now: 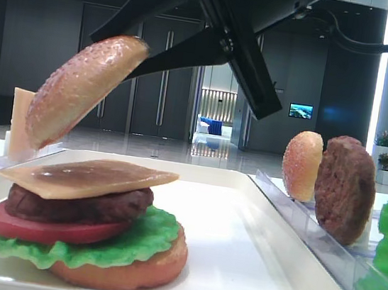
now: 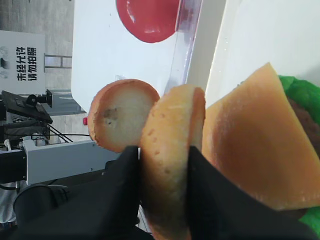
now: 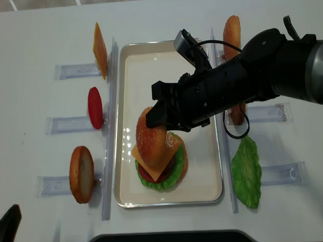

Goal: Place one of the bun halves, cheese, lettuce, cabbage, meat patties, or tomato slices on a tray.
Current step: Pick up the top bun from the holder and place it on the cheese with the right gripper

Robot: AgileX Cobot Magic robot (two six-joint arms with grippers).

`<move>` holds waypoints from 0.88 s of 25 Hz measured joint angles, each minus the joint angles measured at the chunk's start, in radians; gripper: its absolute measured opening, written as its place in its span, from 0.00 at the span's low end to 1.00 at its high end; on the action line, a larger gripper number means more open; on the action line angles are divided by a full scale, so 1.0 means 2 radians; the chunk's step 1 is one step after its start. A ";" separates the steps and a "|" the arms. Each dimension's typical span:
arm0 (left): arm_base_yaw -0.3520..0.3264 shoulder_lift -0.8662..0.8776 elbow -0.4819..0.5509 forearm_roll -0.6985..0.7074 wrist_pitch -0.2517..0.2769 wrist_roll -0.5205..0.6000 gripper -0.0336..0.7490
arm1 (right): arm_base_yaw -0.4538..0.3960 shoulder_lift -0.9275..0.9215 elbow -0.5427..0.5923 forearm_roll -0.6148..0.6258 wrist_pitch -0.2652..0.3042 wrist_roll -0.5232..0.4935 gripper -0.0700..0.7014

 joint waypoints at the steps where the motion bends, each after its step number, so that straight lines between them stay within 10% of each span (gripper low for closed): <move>1: 0.000 0.000 0.000 0.000 0.000 0.000 0.93 | 0.000 0.000 0.000 0.000 0.000 0.000 0.35; 22: 0.000 0.000 0.000 0.000 0.000 0.000 0.93 | 0.000 0.021 0.000 0.024 0.009 -0.010 0.35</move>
